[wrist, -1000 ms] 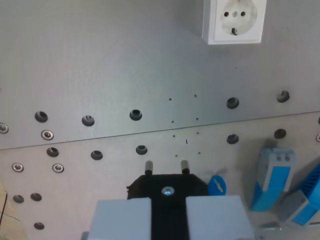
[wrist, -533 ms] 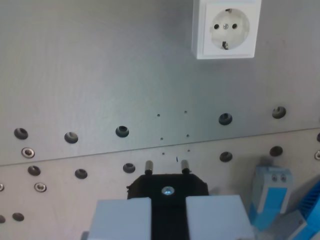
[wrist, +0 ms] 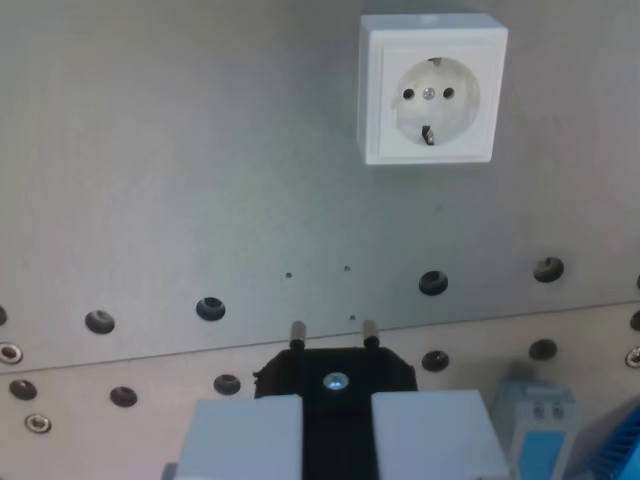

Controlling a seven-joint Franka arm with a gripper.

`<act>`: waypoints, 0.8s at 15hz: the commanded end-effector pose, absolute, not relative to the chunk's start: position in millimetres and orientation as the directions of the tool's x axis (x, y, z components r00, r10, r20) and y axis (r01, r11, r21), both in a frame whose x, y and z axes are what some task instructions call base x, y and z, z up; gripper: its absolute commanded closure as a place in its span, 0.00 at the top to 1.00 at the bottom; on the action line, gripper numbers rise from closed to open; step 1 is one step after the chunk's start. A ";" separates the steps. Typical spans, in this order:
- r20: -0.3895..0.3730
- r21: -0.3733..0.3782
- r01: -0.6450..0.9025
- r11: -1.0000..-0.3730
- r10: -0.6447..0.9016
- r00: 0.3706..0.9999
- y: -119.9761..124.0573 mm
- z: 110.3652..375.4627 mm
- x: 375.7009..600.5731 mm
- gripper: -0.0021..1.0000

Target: Move above the white socket

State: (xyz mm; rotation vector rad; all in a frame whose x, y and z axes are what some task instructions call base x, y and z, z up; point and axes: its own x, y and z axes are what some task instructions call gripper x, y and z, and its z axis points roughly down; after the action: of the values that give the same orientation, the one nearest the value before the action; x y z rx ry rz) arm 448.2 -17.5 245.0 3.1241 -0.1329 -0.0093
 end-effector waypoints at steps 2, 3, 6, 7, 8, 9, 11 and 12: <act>0.098 0.046 -0.062 -0.997 -0.057 0.994 -30.5 223.6 446.8 0.00; 0.100 0.047 -0.060 -0.997 -0.055 0.993 -33.1 218.8 447.5 0.00; 0.101 0.050 -0.063 -0.997 -0.057 0.993 -40.8 204.4 449.9 0.00; 0.101 0.049 -0.061 -0.997 -0.056 0.993 -43.2 199.5 450.6 0.00; 0.101 0.047 -0.060 -0.997 -0.055 0.993 -45.6 194.7 451.3 0.00; 0.103 0.046 -0.060 -0.997 -0.055 0.993 -47.9 189.9 451.9 0.00; 0.106 0.047 -0.060 -0.997 -0.055 0.993 -51.9 180.1 453.0 0.00; 0.105 0.049 -0.060 -0.997 -0.055 0.993 -53.8 175.2 453.4 0.00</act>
State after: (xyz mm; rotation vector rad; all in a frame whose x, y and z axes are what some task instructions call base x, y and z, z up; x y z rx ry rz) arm 456.1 -49.2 182.4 3.1196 -0.1255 0.0020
